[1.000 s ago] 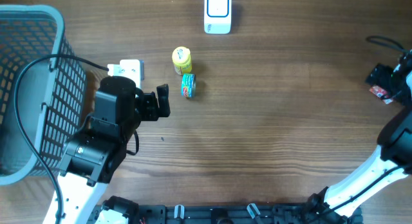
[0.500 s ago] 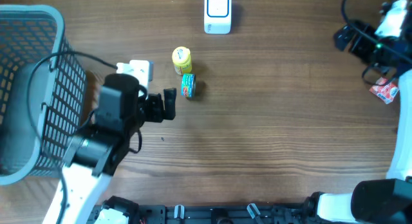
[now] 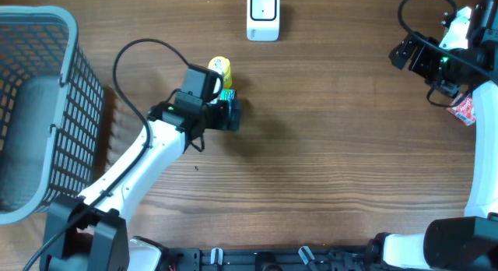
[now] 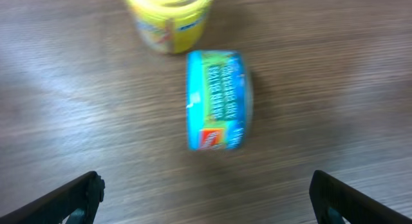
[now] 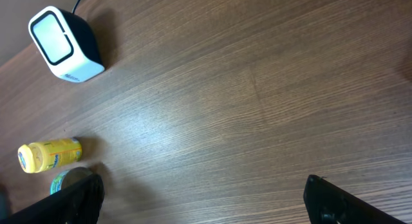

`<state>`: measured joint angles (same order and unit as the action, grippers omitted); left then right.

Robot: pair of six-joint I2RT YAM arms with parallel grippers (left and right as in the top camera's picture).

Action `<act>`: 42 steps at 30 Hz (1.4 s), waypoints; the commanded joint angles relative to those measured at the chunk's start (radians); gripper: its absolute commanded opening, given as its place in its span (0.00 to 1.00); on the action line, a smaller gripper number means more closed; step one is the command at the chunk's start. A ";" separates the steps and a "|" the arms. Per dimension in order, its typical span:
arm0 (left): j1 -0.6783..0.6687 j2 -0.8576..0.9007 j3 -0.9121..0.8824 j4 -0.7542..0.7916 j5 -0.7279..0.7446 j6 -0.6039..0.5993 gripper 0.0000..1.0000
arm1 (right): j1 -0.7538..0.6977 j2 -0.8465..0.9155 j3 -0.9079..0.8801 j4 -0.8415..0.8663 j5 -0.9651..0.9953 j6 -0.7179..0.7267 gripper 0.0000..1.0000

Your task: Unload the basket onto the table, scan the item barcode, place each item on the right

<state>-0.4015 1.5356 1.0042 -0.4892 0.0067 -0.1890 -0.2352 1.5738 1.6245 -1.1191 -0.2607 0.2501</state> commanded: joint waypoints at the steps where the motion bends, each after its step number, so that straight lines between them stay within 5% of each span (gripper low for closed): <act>1: -0.044 0.002 -0.006 0.061 0.008 0.002 1.00 | 0.002 0.011 -0.010 -0.003 0.017 0.015 1.00; 11: -0.039 0.137 -0.006 0.139 -0.229 0.028 1.00 | 0.002 0.011 -0.010 -0.018 0.017 0.015 1.00; 42: 0.068 0.143 -0.006 0.138 -0.270 0.023 1.00 | 0.002 0.012 -0.010 -0.013 0.017 0.014 1.00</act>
<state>-0.3374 1.6741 1.0042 -0.3660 -0.2462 -0.1772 -0.2352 1.5738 1.6245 -1.1370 -0.2607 0.2501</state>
